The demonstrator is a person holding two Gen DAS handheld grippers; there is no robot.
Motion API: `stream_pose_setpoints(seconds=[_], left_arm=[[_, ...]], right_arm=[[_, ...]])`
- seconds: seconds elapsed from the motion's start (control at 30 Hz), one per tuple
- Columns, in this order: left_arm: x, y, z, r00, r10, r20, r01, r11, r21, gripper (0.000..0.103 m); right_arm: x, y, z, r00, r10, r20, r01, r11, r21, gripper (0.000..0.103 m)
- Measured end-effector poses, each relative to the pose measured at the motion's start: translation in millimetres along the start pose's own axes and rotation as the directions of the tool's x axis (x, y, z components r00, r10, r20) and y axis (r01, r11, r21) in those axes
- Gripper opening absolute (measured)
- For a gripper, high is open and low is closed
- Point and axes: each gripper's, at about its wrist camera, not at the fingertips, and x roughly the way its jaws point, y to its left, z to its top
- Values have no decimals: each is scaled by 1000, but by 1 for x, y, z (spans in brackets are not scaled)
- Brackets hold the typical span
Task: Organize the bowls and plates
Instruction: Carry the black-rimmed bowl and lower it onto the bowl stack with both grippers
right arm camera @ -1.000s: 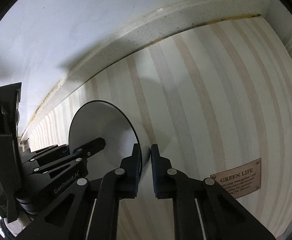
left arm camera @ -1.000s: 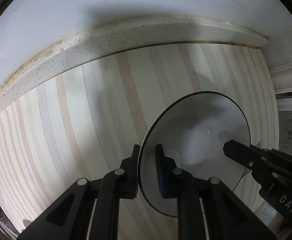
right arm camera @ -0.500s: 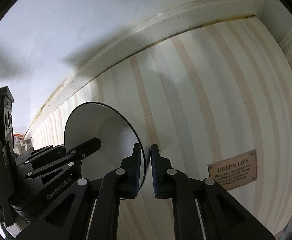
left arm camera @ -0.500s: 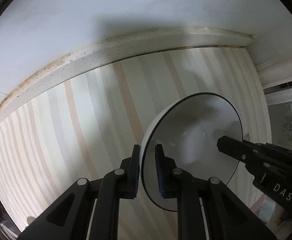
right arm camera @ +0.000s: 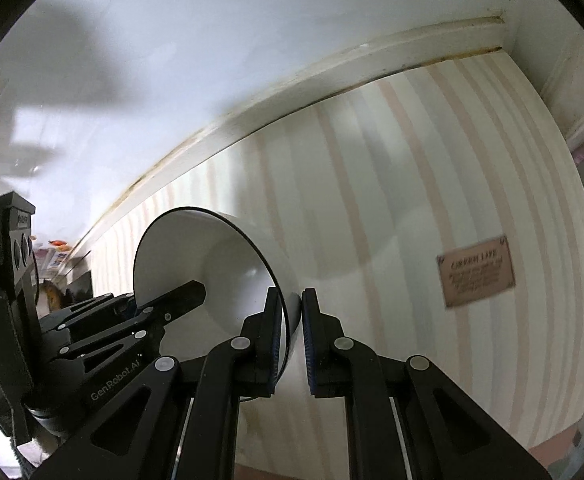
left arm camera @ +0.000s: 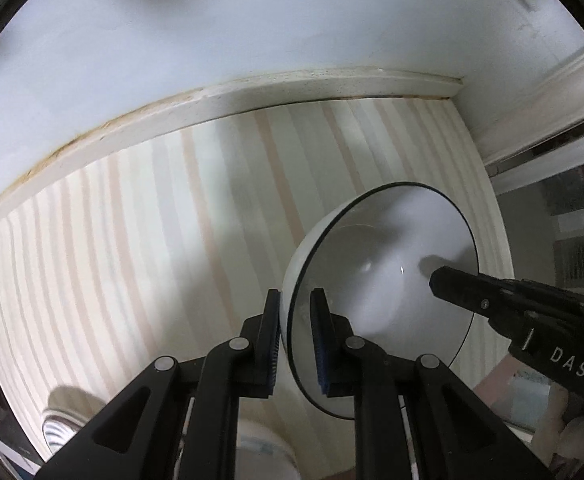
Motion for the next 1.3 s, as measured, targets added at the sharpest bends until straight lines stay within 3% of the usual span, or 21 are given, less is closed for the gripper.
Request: stream_pose_setpoints(seconds=[0.4, 0.8, 1.3], left_arm=[[-31, 27, -79, 999, 25, 23, -26, 1000, 3, 13], [-29, 66, -140, 999, 51, -3, -51, 998, -31, 13], [-2, 70, -158, 992, 109, -55, -110, 994, 1, 13]], right_arm=[[-21, 54, -92, 1000, 7, -11, -8, 998, -57, 12], [7, 95, -169, 995, 12, -97, -22, 995, -100, 12], [44, 87, -189, 984, -30, -178, 17, 997, -73, 12]])
